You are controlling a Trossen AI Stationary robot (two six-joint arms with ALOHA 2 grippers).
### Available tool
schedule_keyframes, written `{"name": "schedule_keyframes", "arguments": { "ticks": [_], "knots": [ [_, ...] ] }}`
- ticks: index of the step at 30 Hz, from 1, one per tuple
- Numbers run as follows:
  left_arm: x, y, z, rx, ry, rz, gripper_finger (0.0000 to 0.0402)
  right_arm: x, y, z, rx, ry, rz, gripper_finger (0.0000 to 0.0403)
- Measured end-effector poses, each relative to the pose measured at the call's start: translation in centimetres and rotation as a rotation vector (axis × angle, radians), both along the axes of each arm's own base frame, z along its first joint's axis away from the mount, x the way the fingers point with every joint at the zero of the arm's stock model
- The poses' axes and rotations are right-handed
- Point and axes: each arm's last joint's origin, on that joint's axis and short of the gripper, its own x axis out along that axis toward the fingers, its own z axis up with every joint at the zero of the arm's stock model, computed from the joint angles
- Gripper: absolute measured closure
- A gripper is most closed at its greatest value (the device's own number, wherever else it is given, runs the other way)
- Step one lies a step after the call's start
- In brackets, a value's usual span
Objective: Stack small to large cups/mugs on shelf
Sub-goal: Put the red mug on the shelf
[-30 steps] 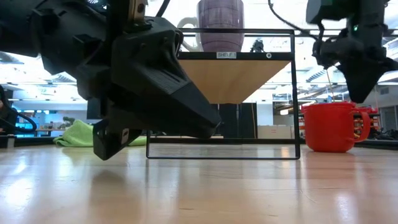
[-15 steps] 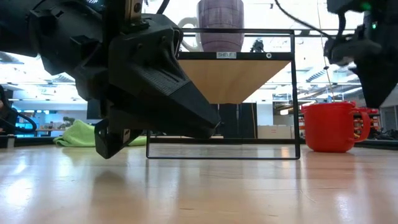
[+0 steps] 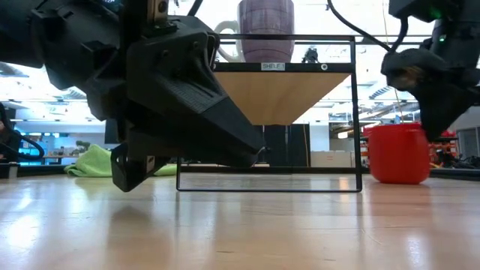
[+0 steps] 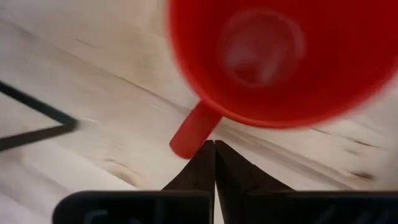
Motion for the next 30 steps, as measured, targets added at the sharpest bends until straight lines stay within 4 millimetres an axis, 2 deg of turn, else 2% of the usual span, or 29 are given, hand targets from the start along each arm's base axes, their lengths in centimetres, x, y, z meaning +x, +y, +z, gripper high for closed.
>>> {"name": "schedule_keyframes", "arguments": {
  "ticks": [5, 14, 20, 30],
  "knots": [
    [0.0, 0.0, 0.0, 0.000, 0.000, 0.000, 0.0346, 1.4, 0.1, -0.4, -0.010, -0.066, 0.015, 0.0393],
    [0.0, 0.0, 0.0, -0.007, 0.001, 0.004, 0.0344, 4.0, -1.1, -1.7, -0.024, -0.121, -0.001, 0.0392],
    [-0.1, -0.2, 0.0, -0.019, 0.001, 0.014, 0.0345, 4.0, -1.6, -1.5, -0.037, -0.134, 0.014, 0.0391],
    [-0.1, -0.1, 0.0, -0.014, -0.001, 0.026, 0.0347, 4.1, -3.5, -1.1, -0.057, -0.148, -0.050, 0.0392]
  ]
}}
